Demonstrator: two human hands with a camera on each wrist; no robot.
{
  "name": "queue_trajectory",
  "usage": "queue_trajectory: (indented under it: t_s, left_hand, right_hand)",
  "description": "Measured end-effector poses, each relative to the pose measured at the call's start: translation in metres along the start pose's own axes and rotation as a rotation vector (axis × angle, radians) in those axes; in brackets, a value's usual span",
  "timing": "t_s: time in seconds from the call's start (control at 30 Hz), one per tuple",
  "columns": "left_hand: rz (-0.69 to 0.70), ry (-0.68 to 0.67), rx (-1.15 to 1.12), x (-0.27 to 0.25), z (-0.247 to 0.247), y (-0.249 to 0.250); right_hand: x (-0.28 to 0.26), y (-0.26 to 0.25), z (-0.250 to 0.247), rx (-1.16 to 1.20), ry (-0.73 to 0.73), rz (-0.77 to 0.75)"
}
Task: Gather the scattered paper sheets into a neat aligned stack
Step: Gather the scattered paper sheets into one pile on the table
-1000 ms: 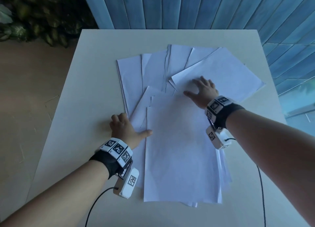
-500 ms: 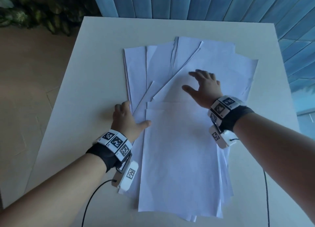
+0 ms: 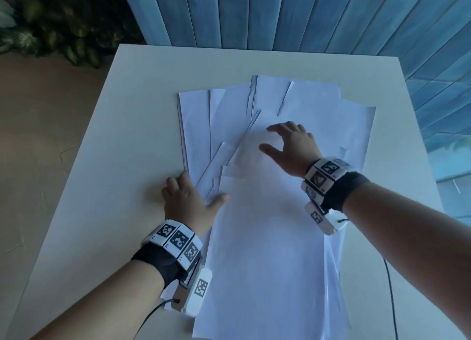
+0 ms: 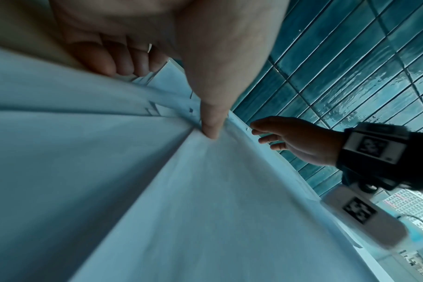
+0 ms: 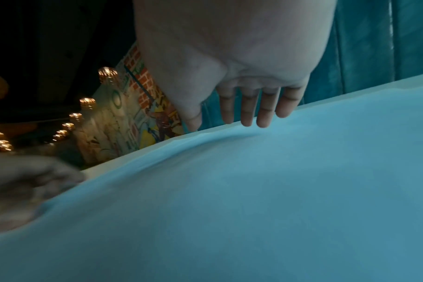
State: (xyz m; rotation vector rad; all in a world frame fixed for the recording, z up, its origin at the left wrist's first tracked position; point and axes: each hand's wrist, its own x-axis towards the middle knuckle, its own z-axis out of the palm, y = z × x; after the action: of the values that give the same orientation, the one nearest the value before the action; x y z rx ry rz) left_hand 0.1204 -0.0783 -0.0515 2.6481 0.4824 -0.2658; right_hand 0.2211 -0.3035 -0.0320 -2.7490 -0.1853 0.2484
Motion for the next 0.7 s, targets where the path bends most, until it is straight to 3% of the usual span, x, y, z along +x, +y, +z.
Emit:
queue_trajectory:
  t_s: [0.37,0.7]
  left_hand:
    - [0.001,0.020,0.003,0.014,0.004,0.006]
    - [0.002,0.016,-0.038,0.021,0.010,-0.004]
  right_hand:
    - [0.130,0.046,-0.027,-0.117,-0.003,0.165]
    - [0.138,0.046,-0.025,-0.090,0.005,0.167]
